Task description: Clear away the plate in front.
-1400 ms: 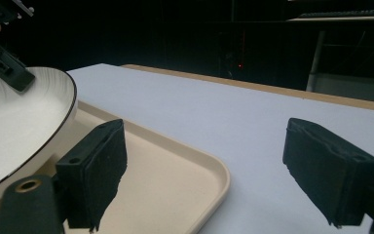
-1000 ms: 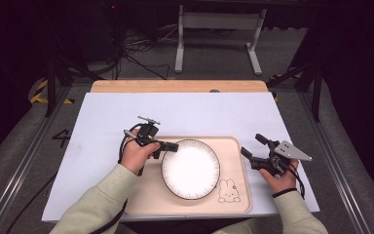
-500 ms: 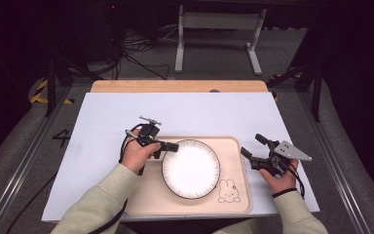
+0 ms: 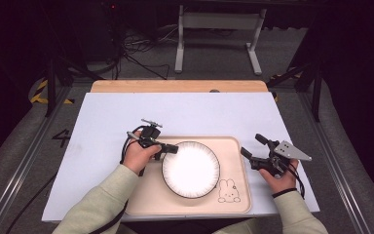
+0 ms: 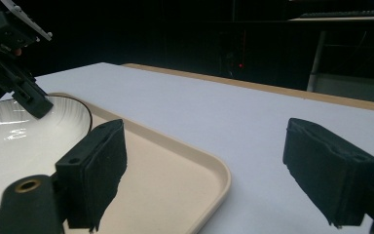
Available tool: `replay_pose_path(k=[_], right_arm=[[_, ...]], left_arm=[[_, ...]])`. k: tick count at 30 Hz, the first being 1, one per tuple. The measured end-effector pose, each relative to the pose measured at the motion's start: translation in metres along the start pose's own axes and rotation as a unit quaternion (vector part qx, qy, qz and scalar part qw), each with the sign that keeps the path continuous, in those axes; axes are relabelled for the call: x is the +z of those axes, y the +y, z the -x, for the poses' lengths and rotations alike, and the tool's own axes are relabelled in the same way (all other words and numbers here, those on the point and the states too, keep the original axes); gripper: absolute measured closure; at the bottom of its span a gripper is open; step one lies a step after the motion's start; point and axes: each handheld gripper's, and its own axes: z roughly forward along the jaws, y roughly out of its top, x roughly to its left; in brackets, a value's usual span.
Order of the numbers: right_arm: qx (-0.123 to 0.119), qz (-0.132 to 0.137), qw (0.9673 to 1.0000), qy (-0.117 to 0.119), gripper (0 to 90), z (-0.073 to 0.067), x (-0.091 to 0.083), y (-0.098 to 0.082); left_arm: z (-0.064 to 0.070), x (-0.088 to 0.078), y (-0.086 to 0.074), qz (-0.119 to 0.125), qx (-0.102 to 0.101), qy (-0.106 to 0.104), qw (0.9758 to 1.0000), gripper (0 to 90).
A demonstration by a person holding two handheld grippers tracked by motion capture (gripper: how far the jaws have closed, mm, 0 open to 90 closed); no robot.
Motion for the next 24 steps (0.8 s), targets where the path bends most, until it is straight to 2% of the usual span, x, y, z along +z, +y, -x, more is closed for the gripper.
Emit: replay_pose_path(k=[6,8,11,14,17,19,21,24], right_arm=[[0.0,0.0,1.0,0.0,16.2,0.0,0.0,0.0],[0.001,0.0,1.0,0.0,16.2,0.0,0.0,0.0],[0.002,0.0,1.0,0.0,16.2,0.0,0.0,0.0],[0.003,-0.001,1.0,0.001,16.2,0.001,0.0,0.0],[0.003,-0.001,1.0,0.002,16.2,0.001,0.0,0.0],[0.006,-0.003,1.0,0.001,16.2,0.001,0.001,0.0],[0.008,-0.004,1.0,0.001,16.2,0.001,0.001,0.0],[0.008,-0.005,1.0,0.001,16.2,0.001,0.001,0.0]], left_arm=[[-0.002,0.004,-0.002,-0.002,-0.003,0.002,1.0,82.8],[-0.002,0.005,-0.002,0.001,-0.001,0.011,0.9999,76.4],[-0.003,0.004,-0.002,0.011,-0.005,-0.001,0.9999,71.2],[-0.002,0.001,-0.001,0.02,-0.001,0.003,0.9998,64.5],[0.002,-0.004,-0.001,0.034,0.013,0.008,0.9993,58.6],[0.007,-0.008,-0.001,0.041,0.031,0.016,0.9985,54.4],[0.013,-0.012,-0.001,0.046,0.049,0.024,0.9975,52.1],[0.02,-0.017,-0.002,0.054,0.064,0.027,0.9961,49.5]])
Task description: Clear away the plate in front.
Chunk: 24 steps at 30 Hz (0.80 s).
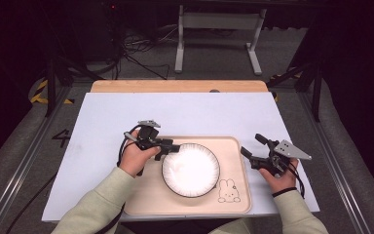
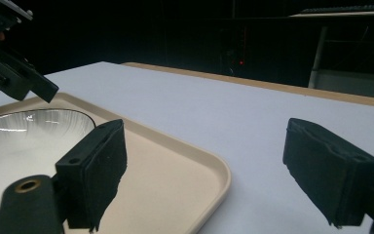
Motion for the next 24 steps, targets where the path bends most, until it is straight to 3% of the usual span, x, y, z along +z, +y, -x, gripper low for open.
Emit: replay_pose_path(k=[12,18,24], right_arm=[[0.001,-0.001,1.0,0.003,16.2,0.0,0.0,0.0],[0.001,-0.005,1.0,0.003,16.3,0.001,0.001,0.0],[0.0,-0.005,1.0,0.003,16.2,0.001,0.001,0.0]], left_arm=[[0.021,-0.021,-0.001,0.024,0.067,0.016,0.9973,36.6],[0.024,-0.036,-0.008,0.035,0.092,0.021,0.995,32.4],[0.023,-0.048,-0.014,0.045,0.101,0.029,0.9935,28.4]])
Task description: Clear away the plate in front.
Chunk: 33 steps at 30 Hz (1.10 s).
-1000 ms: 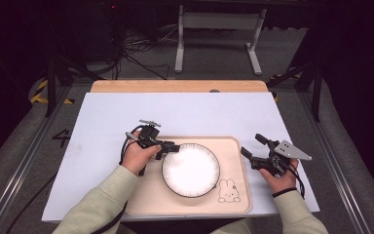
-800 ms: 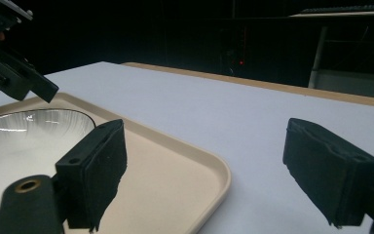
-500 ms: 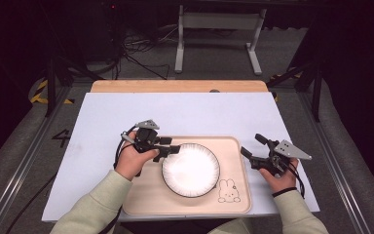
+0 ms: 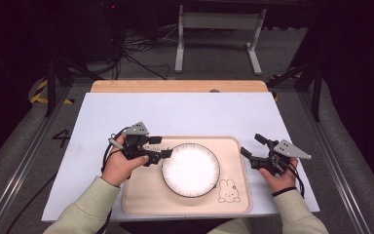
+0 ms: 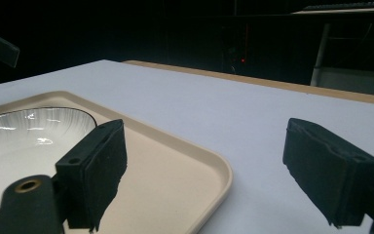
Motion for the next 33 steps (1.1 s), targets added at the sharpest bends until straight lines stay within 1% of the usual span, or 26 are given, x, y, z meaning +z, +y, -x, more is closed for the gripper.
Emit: replay_pose_path(k=[2,3,4,6,7,8,9,12,13,14,20,22,27,28,30,31,33], right_arm=[[0.0,0.0,1.0,0.0,16.2,0.0,0.0,0.0],[0.0,0.0,1.0,0.0,16.2,0.0,0.0,0.0],[0.0,0.0,1.0,0.0,16.2,0.0,0.0,0.0],[0.0,0.0,1.0,0.0,16.2,0.0,0.0,0.0],[0.0,0.0,1.0,0.001,16.3,0.0,0.0,0.0],[0.0,0.0,1.0,0.0,16.2,0.0,0.0,0.0],[0.0,0.0,1.0,0.0,16.2,0.0,0.0,0.0],[0.0,0.0,1.0,0.001,16.2,0.0,0.0,0.0],[0.0,0.0,1.0,0.0,16.2,0.0,0.0,0.0],[0.001,0.0,1.0,0.001,16.2,0.0,0.0,0.0],[0.0,-0.001,1.0,0.0,16.2,0.0,0.0,0.0],[0.0,-0.001,1.0,0.0,16.1,0.0,0.0,0.0],[-0.001,0.0,1.0,0.0,16.0,0.0,0.0,0.0],[0.001,0.0,1.0,0.001,16.0,0.0,0.0,0.0],[0.0,0.001,1.0,0.001,15.9,0.0,0.0,0.0],[0.0,0.001,1.0,0.001,15.9,0.0,0.0,0.0],[0.0,0.0,1.0,0.001,15.9,0.0,0.0,0.0]], left_arm=[[0.0,-0.005,-0.003,0.001,0.004,-0.001,1.0,27.4],[-0.001,-0.008,-0.005,0.005,0.012,0.004,0.9999,27.0],[-0.001,-0.009,-0.006,0.007,0.015,0.004,0.9999,26.2],[-0.001,-0.012,-0.008,0.009,0.015,0.006,0.9998,25.5],[-0.001,-0.014,-0.009,0.011,0.02,0.012,0.9997,24.4],[-0.001,-0.016,-0.01,0.014,0.021,0.012,0.9996,22.4],[-0.001,-0.017,-0.011,0.016,0.02,0.013,0.9996,22.4],[-0.002,-0.025,-0.015,0.024,0.036,0.024,0.9988,19.3],[-0.002,-0.027,-0.017,0.029,0.038,0.026,0.9985,17.7],[-0.003,-0.031,-0.02,0.035,0.047,0.037,0.9976,14.5],[-0.006,-0.043,-0.027,0.051,0.053,0.036,0.9966,12.2],[-0.006,-0.046,-0.03,0.058,0.052,0.034,0.9964,11.9],[-0.009,-0.051,-0.037,0.07,0.059,0.034,0.9952,10.0],[-0.01,-0.053,-0.039,0.074,0.055,0.033,0.9952,9.7],[-0.013,-0.056,-0.042,0.081,0.058,0.035,0.9944,9.2],[-0.013,-0.058,-0.044,0.086,0.055,0.035,0.9942,9.1],[-0.015,-0.062,-0.047,0.098,0.053,0.044,0.9928,9.2]])
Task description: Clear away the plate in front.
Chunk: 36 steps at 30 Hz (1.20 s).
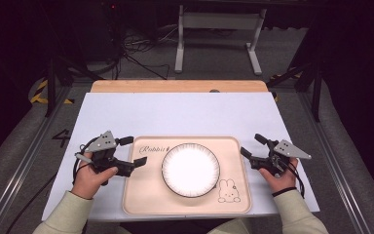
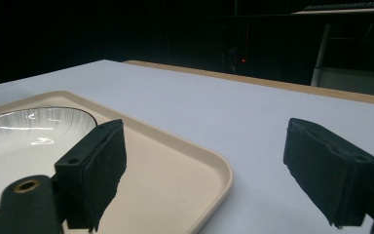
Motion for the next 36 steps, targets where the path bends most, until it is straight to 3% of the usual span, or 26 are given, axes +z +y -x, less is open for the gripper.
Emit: replay_pose_path(k=[8,16,24,31,36], right_arm=[[0.0,0.0,1.0,0.0,15.8,0.0,0.0,0.0],[0.001,0.001,1.0,0.0,15.8,0.0,0.0,0.0],[0.002,0.002,1.0,0.0,15.7,0.0,0.0,0.0],[0.002,0.002,1.0,0.001,15.6,0.0,0.0,0.0],[0.001,0.002,1.0,0.001,15.5,0.0,0.0,0.0]], left_arm=[[-0.007,-0.014,-0.015,0.015,-0.006,0.009,0.9998,5.9],[-0.013,-0.024,-0.034,0.045,-0.035,0.026,0.9981,3.8],[-0.018,-0.027,-0.048,0.042,-0.047,0.041,0.9972,3.9],[-0.024,-0.028,-0.059,0.065,-0.049,0.05,0.9954,3.8],[-0.028,-0.025,-0.069,0.055,-0.052,0.065,0.995,3.8]])
